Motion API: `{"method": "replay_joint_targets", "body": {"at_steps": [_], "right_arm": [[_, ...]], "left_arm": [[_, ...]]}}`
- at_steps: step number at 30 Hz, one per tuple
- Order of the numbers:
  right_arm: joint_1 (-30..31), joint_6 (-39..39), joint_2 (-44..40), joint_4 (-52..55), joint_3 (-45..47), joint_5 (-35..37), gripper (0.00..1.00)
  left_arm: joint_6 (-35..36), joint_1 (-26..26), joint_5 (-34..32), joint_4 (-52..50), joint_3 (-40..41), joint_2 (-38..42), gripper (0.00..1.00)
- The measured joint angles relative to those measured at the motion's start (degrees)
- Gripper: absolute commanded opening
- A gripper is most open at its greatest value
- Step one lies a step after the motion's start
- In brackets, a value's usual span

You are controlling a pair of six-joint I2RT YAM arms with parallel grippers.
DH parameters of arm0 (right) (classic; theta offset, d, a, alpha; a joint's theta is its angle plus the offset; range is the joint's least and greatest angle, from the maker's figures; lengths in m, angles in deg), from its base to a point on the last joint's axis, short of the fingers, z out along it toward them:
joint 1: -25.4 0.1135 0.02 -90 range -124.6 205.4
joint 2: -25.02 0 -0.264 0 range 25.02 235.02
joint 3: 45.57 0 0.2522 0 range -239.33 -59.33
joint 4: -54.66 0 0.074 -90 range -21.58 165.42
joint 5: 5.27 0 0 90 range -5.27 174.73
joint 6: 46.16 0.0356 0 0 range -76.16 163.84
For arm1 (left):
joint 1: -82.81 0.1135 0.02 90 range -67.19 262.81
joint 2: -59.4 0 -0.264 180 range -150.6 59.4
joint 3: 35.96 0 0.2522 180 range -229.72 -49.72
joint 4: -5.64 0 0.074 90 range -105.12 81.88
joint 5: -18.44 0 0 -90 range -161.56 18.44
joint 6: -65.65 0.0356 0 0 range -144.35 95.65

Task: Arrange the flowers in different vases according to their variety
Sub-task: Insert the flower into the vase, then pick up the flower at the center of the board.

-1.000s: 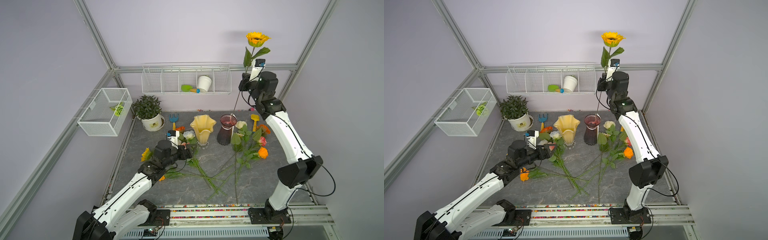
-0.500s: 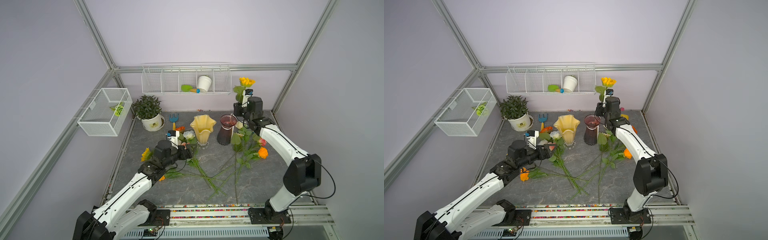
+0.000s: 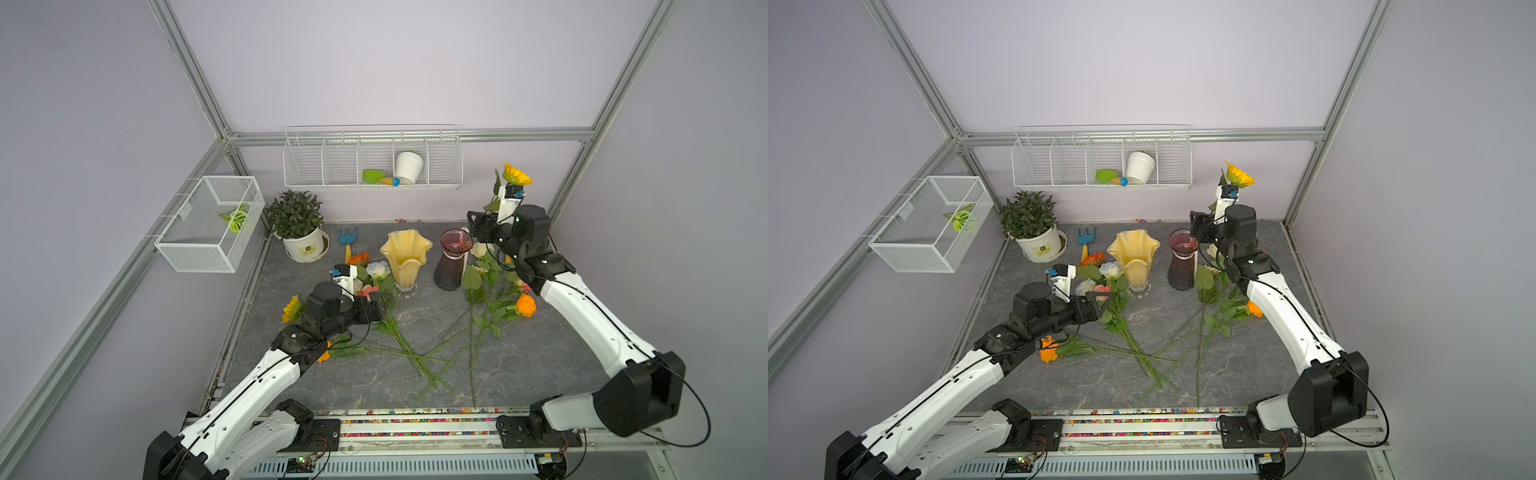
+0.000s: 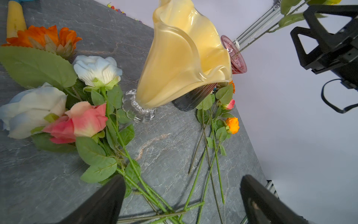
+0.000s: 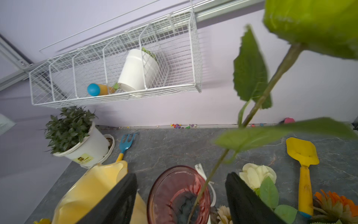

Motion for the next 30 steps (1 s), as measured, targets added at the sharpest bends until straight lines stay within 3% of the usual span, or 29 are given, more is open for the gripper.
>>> {"method": "replay_joint_targets", "body": {"at_steps": [5, 11, 19, 23, 30], "right_arm": [[2.62, -1.95, -2.60, 8.09, -0.02, -4.17, 0.73], [7.04, -4.07, -4.52, 18.34, 0.24, -7.80, 0.63], [12.92, -5.84, -5.46, 27.36, 0.33, -11.45, 0.47], [12.96, -6.56, -4.94, 29.88, 0.33, -12.96, 0.39], [13.03, -7.43, -3.15, 31.54, 0.33, -14.71, 0.32]], "left_arm": [[-3.89, 0.00, 0.00, -5.38, -1.27, 0.50, 0.95], [-15.17, 0.00, 0.39, -8.09, 0.92, 0.46, 0.89], [-36.15, -0.02, 5.07, 3.23, 16.37, -5.84, 0.65], [-42.53, -0.20, 6.16, 4.61, 17.38, -8.44, 0.50], [-49.70, -0.28, 4.94, 4.83, 17.42, -8.00, 0.34]]}}
